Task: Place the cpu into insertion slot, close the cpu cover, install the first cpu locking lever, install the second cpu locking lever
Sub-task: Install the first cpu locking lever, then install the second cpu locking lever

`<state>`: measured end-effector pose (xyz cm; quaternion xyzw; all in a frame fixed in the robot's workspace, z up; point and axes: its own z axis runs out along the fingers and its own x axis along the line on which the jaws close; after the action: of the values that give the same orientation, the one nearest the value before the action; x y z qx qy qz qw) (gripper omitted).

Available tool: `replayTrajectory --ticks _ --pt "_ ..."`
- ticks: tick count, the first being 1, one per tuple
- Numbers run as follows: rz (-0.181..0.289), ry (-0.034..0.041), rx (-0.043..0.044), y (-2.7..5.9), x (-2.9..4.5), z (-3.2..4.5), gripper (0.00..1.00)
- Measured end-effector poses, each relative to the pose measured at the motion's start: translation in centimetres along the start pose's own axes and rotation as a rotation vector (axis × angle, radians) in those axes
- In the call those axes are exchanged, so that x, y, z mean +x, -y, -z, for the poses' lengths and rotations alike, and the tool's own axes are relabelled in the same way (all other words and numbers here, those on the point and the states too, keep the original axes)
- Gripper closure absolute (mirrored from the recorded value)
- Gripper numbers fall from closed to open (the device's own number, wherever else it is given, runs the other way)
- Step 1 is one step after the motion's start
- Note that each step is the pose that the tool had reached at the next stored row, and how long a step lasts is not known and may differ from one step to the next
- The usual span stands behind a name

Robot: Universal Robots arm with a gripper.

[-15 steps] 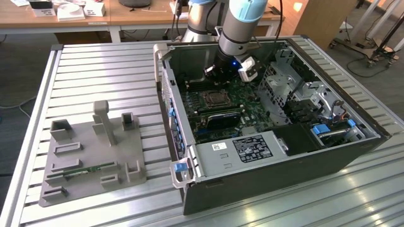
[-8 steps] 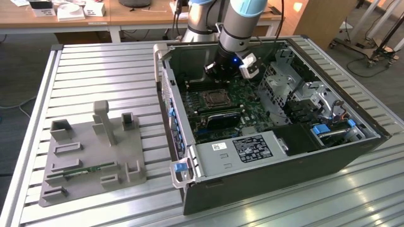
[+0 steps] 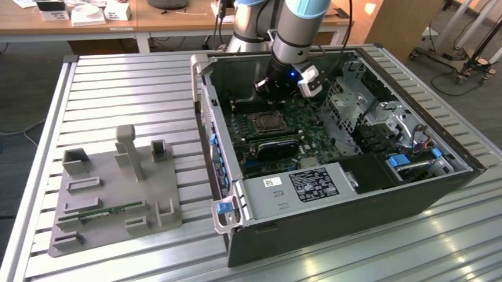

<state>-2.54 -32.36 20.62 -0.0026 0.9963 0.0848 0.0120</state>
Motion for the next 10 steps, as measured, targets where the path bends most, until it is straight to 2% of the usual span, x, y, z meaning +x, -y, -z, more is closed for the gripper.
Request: replayTrajectory --ticks 10 --pt "0.0 0.0 0.0091 -0.04 0.0 -0.01 0.9"
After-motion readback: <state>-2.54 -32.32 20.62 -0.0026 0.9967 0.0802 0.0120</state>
